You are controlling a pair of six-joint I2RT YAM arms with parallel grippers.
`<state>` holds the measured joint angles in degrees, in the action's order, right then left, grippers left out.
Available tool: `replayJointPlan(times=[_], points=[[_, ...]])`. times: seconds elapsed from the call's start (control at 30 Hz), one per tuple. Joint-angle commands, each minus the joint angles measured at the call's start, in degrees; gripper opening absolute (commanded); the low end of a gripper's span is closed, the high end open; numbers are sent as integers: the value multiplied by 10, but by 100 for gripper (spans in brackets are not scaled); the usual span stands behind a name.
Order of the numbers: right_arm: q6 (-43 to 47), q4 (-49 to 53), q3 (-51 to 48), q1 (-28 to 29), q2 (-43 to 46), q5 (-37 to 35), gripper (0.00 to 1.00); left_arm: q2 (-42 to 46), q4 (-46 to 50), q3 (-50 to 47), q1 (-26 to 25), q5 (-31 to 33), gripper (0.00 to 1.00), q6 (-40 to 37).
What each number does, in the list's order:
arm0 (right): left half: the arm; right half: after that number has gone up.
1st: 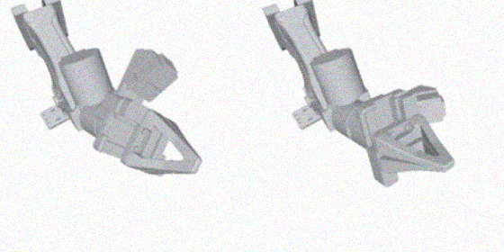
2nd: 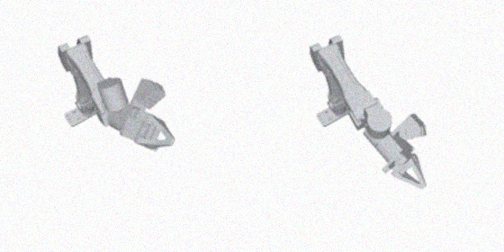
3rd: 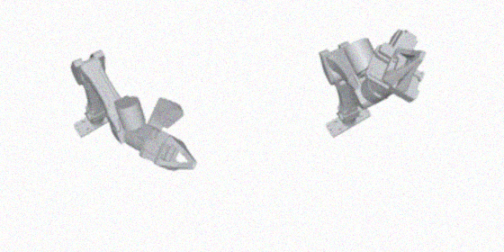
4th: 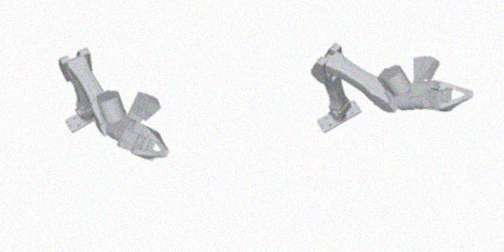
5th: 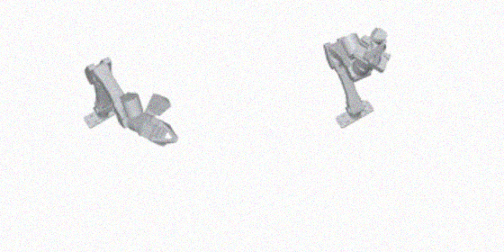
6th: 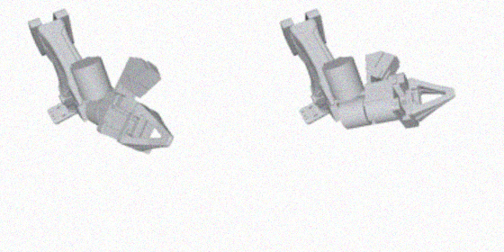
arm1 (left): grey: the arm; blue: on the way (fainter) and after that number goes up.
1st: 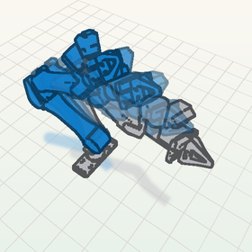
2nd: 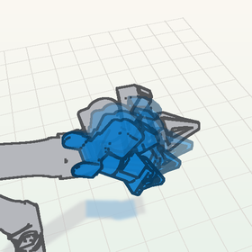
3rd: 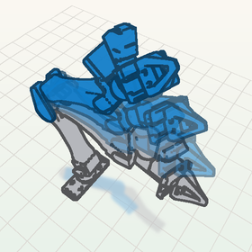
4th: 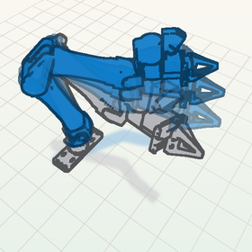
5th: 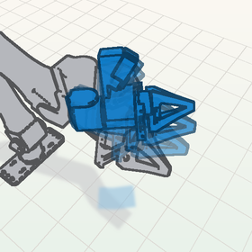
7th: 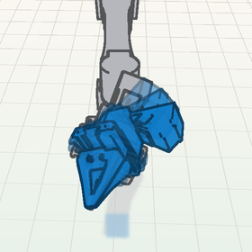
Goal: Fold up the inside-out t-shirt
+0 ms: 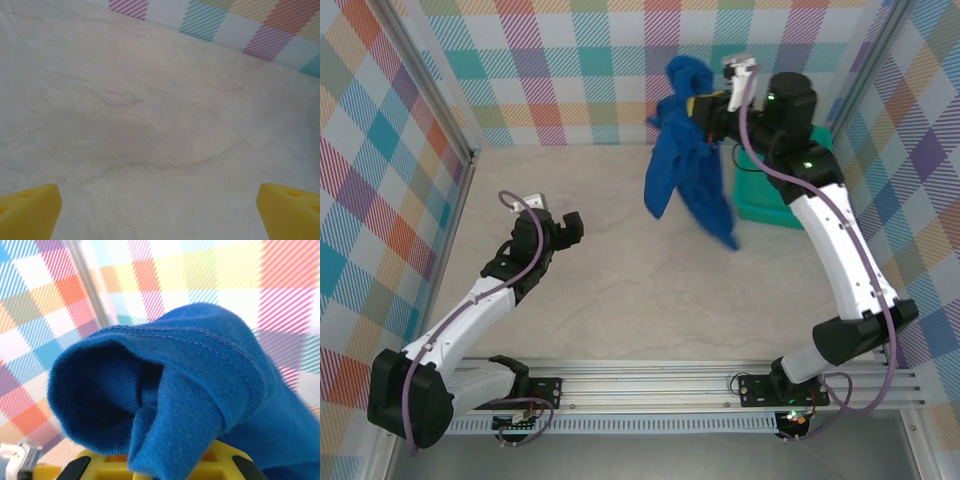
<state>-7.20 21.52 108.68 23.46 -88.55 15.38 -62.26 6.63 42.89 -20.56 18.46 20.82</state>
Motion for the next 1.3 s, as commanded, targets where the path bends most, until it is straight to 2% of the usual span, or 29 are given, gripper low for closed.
replayJointPlan(times=[0.0, 0.2, 0.3, 0.4, 0.53, 0.63, 0.7, 0.77, 0.8, 0.83, 0.93, 1.03, 1.1, 1.17, 1.27], points=[[-7, -15, 40, 33, -29, 19, 0, 30, 30, -12, 9, 33, 100, 21], [-18, 33, 68, 40, -112, 17, 0, 94, 65, -22, 10, 68, 100, 23], [-12, 45, 77, 40, -127, 27, 0, 118, 66, -27, 10, 62, 100, 18], [20, 90, 80, 39, -130, -31, 3, 120, 32, -29, 10, -11, 99, -1], [44, 118, -26, 28, -107, -121, 10, 91, -27, -34, 7, -109, 96, 13], [21, 146, -123, -17, -102, -166, 19, 46, -60, -30, -1, -140, 94, 15], [5, 181, -150, -54, -118, -232, 34, 3, -73, -15, -6, -154, 94, 7], [20, 194, -168, -56, -122, -338, 50, -54, -86, 12, -10, -175, 94, -5], [25, 189, -178, -49, -115, -356, 55, -82, -91, 25, -12, -184, 94, -12], [24, 175, -197, -40, -99, -347, 61, -117, -94, 46, -15, -199, 94, -23], [-11, 117, -284, -29, -40, -246, 79, -216, -86, 113, -24, -247, 94, -78], [-57, 92, -362, -29, -3, -182, 81, -299, -75, 181, -40, -289, 93, -143], [-81, 92, -399, -29, 5, -180, 82, -348, -54, 234, -58, -308, 93, -203], [-93, 86, -432, -30, 9, -197, 82, -416, 14, 313, -78, -301, 92, -259], [-127, 69, -457, -30, 8, -178, 81, -512, 104, 421, -96, -315, 89, -316]])
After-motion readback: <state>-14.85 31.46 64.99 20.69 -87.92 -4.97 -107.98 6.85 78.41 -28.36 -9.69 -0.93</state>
